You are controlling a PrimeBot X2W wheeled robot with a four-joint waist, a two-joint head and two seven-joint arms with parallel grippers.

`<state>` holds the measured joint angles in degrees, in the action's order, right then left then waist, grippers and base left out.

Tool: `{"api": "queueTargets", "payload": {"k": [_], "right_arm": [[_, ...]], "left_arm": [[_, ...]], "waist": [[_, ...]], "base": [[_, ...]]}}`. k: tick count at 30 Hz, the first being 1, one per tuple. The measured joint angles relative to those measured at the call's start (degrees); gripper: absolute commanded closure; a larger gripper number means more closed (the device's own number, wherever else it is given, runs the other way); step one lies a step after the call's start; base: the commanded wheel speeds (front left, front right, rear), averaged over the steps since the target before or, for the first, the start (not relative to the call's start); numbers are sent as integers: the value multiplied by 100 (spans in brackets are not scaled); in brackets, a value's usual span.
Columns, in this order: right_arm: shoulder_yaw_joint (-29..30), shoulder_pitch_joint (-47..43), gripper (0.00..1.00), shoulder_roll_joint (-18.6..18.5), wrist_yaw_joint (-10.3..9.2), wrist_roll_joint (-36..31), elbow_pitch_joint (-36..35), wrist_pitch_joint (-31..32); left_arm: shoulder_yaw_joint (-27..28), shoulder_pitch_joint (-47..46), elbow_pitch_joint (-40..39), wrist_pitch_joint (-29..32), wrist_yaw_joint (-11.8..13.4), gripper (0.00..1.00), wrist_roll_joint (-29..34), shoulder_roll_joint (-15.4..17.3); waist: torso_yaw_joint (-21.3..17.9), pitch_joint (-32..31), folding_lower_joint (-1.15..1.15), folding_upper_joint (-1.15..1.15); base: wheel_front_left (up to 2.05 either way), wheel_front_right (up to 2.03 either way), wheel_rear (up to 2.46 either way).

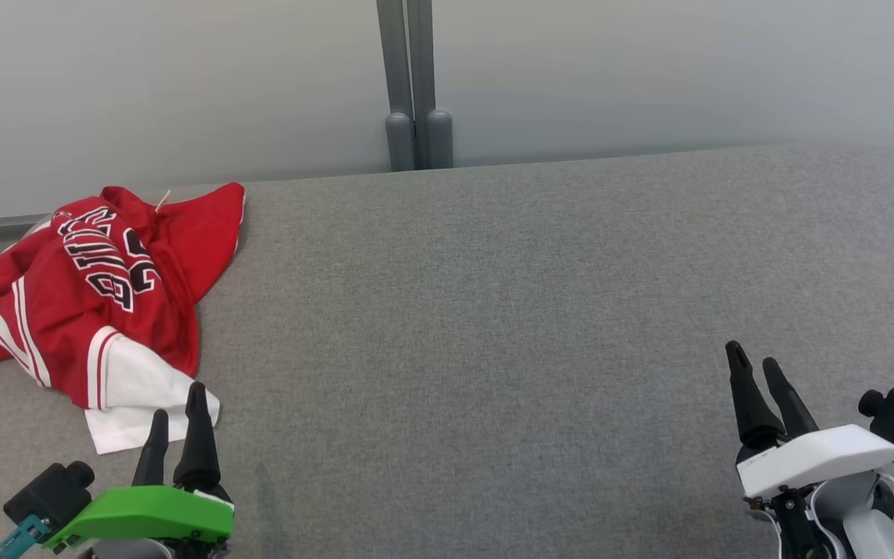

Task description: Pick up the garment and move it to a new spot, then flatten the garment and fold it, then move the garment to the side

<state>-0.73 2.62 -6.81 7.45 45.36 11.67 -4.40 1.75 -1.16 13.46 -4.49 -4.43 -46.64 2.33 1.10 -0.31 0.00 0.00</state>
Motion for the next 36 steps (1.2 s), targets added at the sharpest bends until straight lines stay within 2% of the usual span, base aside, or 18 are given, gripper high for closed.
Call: {"api": "queueTargets", "payload": {"k": [18, 36], "right_arm": [[12, -43, 0, 12, 1, -1265, 129, -307], [66, -79, 0, -21, 1, -2357, 156, -565]], "left_arm": [[-245, 147, -174, -311, -9, 0, 1485, 163], [-420, 296, -301, -568, 101, 0, 2568, 319]], "waist": [[51, -16, 0, 0], [43, -20, 0, 0]], "base": [[0, 0, 0], [0, 0, 0]]}}
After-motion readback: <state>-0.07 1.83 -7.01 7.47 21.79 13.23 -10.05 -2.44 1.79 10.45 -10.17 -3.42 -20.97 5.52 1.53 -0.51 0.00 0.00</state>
